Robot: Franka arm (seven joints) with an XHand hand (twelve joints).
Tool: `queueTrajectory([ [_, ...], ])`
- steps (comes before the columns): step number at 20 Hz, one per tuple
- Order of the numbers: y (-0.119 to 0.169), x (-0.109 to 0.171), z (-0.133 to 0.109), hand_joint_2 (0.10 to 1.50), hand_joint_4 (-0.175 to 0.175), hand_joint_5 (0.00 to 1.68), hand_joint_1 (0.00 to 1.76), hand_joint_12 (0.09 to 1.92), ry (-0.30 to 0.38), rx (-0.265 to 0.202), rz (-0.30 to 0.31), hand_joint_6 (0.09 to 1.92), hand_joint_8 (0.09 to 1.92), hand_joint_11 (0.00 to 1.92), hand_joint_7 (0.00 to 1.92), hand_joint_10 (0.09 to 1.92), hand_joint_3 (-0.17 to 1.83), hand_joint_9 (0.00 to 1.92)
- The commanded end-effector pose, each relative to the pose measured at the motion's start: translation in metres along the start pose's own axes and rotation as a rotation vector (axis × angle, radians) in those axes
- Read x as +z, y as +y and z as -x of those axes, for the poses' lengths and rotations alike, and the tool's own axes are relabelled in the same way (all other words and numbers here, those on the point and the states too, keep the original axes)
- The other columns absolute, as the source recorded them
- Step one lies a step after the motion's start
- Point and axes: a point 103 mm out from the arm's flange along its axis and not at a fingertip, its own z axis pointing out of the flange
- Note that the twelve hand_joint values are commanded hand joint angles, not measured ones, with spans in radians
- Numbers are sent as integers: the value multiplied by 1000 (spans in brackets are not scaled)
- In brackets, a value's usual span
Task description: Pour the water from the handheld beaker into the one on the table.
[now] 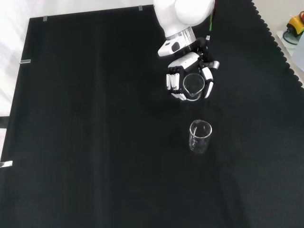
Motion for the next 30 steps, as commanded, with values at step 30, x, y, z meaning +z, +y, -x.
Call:
queueTrajectory([
  [30, 11, 4, -41, 447, -175, 1360, 1448, 809, -207, -5, -186, 630, 353, 1076, 1546, 494, 900, 1410],
])
